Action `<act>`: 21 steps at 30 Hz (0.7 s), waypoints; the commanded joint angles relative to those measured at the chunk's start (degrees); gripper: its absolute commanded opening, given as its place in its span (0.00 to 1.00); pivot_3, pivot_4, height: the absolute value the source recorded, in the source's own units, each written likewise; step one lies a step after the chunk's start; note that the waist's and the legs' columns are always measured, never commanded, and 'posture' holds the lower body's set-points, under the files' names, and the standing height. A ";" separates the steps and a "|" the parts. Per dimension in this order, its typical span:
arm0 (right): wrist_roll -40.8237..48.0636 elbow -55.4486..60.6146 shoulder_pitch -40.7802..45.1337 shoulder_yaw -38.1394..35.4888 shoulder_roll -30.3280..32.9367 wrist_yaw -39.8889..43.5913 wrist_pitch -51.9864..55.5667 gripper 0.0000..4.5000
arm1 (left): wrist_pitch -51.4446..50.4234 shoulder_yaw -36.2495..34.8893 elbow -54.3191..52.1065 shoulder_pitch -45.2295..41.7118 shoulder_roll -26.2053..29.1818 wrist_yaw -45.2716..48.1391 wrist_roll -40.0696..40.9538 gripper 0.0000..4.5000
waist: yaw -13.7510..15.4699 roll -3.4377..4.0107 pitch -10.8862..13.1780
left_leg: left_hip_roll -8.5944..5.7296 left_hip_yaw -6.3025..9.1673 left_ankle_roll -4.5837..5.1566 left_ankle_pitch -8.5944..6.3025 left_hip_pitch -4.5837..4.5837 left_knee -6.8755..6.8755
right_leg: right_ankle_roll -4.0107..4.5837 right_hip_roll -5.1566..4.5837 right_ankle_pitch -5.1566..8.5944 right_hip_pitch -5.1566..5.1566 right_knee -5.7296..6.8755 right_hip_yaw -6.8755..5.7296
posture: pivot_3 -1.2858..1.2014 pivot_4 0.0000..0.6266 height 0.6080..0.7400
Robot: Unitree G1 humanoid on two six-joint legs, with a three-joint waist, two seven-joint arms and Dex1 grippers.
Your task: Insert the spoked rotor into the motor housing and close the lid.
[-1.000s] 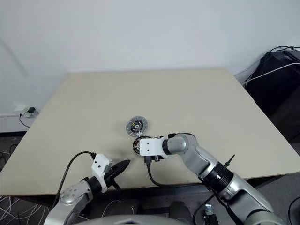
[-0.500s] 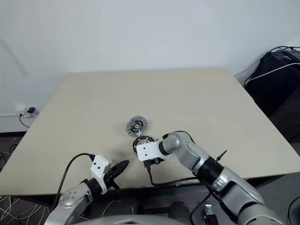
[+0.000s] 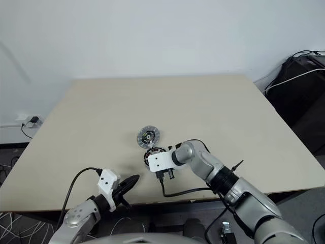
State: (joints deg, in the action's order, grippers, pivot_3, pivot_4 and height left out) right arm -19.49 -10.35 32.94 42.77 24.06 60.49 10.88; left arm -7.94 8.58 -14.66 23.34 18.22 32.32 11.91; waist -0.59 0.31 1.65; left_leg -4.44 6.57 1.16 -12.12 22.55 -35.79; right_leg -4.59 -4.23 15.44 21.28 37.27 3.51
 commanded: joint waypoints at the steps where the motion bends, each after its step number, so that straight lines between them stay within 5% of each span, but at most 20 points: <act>1: -0.79 -0.35 0.59 -1.01 0.11 0.48 -0.27 0.03 | 1.44 -0.41 -2.09 -0.52 -0.10 -0.06 0.51 0.00 | -0.01 -0.01 0.01 | 0.00 0.01 0.00 0.00 -0.01 0.00 | 0.00 0.01 0.00 -0.01 0.00 -0.01 | 0.52 0.00 1.00; 12: 1.63 3.12 -2.31 -5.95 -0.40 -1.98 3.47 0.01 | 1.64 -0.24 -1.50 -0.94 -0.35 0.14 0.52 0.00 | 0.12 0.00 0.02 | 0.00 0.03 -0.02 0.01 0.00 -0.08 | -0.02 0.00 0.03 0.00 0.11 -0.01 | 0.52 0.00 1.00; 21: 11.97 24.04 -16.47 -18.19 5.84 -1.26 20.38 0.01 | 2.10 0.36 -0.49 -0.92 -1.17 0.11 0.57 0.00 | 1.14 -0.06 0.18 | -0.04 0.02 -0.01 0.00 0.16 -0.06 | -0.09 -0.08 0.14 0.14 0.09 -0.01 | 0.52 0.00 1.00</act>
State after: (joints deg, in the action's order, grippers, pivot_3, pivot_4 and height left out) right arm -10.48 6.43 16.88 27.52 29.78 58.86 28.55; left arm -6.89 8.77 -14.39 22.80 17.30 32.46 11.94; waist 0.55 0.25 1.82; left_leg -4.47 6.61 1.15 -12.13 22.72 -35.84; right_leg -4.74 -4.34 15.65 21.42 37.36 3.47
